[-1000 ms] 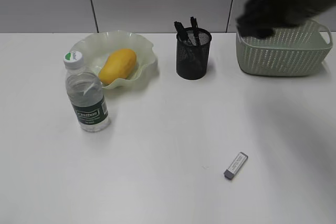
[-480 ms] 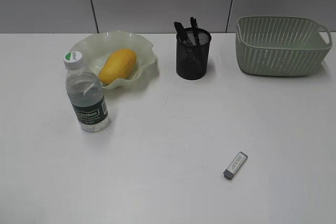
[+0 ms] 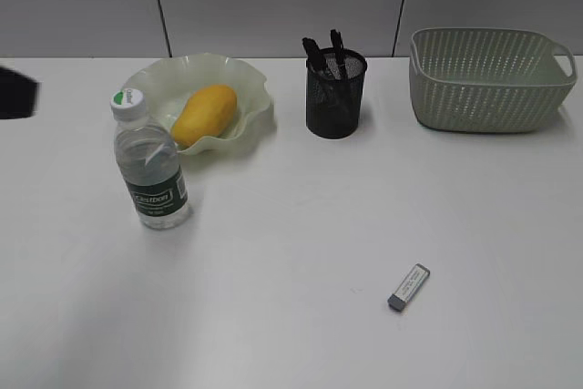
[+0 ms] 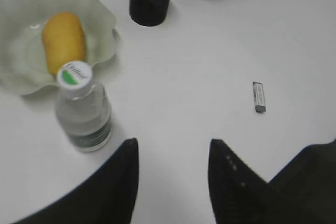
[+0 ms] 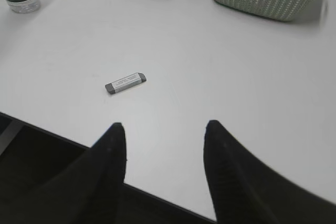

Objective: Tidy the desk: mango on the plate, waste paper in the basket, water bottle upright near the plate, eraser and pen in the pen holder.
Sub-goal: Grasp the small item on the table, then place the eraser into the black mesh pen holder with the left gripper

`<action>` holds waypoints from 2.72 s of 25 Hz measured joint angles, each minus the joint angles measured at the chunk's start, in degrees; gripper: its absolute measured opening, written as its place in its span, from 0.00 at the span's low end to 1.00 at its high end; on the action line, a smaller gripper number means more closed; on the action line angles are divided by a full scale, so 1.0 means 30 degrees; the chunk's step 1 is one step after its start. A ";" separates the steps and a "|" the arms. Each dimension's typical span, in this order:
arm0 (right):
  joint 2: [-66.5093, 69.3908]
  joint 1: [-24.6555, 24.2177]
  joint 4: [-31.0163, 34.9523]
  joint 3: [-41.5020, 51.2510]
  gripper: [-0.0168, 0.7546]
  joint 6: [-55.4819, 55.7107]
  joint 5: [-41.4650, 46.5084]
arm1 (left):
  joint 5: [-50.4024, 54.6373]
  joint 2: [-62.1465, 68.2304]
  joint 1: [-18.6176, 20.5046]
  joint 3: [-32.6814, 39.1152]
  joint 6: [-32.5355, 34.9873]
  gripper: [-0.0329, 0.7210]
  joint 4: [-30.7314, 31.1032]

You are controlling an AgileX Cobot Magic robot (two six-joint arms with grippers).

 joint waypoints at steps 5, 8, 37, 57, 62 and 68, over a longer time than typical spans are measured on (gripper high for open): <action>0.0000 0.0000 -0.0020 0.0018 0.50 0.0023 -0.0019 | -0.1891 0.6381 -0.6524 -0.3795 -0.0685 0.48 0.1677; 0.0000 0.0000 -0.0020 0.0018 0.50 0.0035 -0.0039 | -0.2307 1.1348 -0.9587 -0.6276 -0.2924 0.48 0.3610; 0.0000 0.0000 -0.0081 0.0018 0.50 0.0084 -0.0058 | 0.0434 2.7048 -1.2451 -1.8580 -0.8430 0.23 0.8287; 0.0000 0.0000 -0.0231 0.0018 0.50 0.0151 -0.0058 | -1.7881 2.6163 -0.5615 -1.8620 -0.9078 0.23 0.9074; 0.0000 0.0000 -0.0231 0.0018 0.50 0.0174 -0.0058 | -1.7121 2.6662 -0.5628 -1.8587 -0.9078 0.23 0.9096; 0.0000 0.0000 -0.0352 0.0018 0.50 0.0174 -0.0075 | -1.4564 2.6583 -0.5452 -1.8587 -0.9078 0.51 0.9099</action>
